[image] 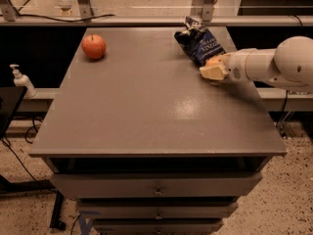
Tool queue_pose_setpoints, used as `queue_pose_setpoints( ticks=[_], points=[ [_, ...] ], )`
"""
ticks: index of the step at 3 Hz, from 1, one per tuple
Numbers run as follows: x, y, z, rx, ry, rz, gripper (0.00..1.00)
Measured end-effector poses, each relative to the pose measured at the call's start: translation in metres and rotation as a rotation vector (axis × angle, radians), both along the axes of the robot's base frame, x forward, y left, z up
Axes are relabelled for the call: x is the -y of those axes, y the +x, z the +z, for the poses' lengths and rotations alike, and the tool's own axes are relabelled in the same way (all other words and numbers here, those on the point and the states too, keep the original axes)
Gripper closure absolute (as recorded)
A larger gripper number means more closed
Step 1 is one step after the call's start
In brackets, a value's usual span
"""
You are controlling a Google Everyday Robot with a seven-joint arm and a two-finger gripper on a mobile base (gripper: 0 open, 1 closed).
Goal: Move orange near blue chip bag
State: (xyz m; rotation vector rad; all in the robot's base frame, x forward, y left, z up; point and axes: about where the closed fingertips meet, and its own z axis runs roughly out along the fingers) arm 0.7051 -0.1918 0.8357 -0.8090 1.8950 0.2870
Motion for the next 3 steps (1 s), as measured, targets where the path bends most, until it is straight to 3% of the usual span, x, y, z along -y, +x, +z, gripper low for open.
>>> queue_pose_setpoints(
  ticks=[3],
  points=[
    [0.0004,-0.0026,-0.0015,-0.013,-0.004,0.004,0.12]
  ],
)
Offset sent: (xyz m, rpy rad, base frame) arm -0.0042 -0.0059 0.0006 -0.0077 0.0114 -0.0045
